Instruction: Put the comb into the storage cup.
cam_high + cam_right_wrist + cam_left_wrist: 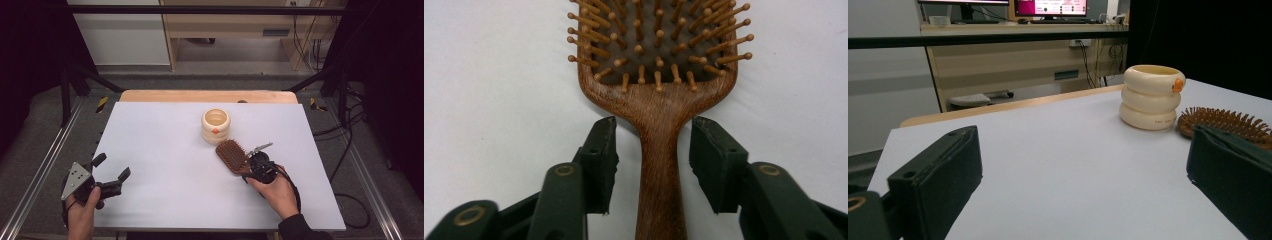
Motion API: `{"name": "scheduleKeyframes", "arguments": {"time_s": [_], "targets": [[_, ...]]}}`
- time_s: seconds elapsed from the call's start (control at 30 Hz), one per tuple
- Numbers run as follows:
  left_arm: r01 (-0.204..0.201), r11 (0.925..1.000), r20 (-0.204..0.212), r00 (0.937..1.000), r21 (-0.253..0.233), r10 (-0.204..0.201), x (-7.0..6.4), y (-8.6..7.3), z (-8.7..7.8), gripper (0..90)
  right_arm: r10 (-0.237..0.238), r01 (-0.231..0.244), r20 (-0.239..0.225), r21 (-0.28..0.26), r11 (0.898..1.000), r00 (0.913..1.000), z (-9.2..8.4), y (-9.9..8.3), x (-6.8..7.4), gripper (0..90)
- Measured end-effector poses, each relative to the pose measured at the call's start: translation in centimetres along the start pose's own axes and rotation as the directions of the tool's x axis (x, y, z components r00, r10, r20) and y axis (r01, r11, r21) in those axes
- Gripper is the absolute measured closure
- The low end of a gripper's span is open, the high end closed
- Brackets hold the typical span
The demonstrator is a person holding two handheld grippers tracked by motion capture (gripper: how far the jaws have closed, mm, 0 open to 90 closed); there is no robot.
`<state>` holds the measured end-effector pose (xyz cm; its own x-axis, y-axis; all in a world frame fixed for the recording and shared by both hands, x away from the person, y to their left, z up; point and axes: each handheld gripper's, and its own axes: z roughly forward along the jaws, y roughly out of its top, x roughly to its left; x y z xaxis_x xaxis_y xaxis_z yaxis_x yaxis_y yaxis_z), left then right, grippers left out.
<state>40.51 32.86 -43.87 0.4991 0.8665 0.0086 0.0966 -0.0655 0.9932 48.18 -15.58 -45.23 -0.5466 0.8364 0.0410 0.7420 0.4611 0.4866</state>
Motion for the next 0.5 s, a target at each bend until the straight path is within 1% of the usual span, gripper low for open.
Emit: {"name": "scheduleKeyframes", "arguments": {"time_s": [0.1, 0.3, 0.33, 0.4, 0.5], "targets": [[-0.002, 1.0000, 0.001, 1.0000, 0.001, 0.002, -0.02, 0.01, 0.01, 1.1, 0.004, -0.004, 0.005, 0.012, 1.000, 1.0000, 0.19, -0.05, -0.05, 58.6], [-0.009, 1.0000, 0.001, 1.0000, 0.003, 0.009, -0.12, 0.04, 0.03, 1.1, -0.001, 0.001, 0.010, 0.033, 0.999, 0.9999, 0.41, -0.03, -0.08, 60.9], [-0.011, 0.9999, 0.002, 0.9999, 0.005, 0.011, -0.14, 0.03, 0.07, 1.1, -0.007, 0.007, 0.018, 0.041, 0.999, 0.9998, 0.39, -0.01, -0.01, 63.6], [-0.011, 0.9999, 0.003, 0.9999, 0.006, 0.011, -0.14, 0.02, 0.08, 1.1, -0.017, 0.015, 0.031, 0.046, 0.999, 0.9994, 0.39, -0.02, 0.15, 64.7], [-0.011, 0.9999, 0.002, 0.9999, 0.006, 0.011, -0.14, 0.03, 0.07, 1.1, -0.021, 0.019, 0.037, 0.050, 0.999, 0.9991, 0.42, 0.00, 0.27, 65.1]]}}
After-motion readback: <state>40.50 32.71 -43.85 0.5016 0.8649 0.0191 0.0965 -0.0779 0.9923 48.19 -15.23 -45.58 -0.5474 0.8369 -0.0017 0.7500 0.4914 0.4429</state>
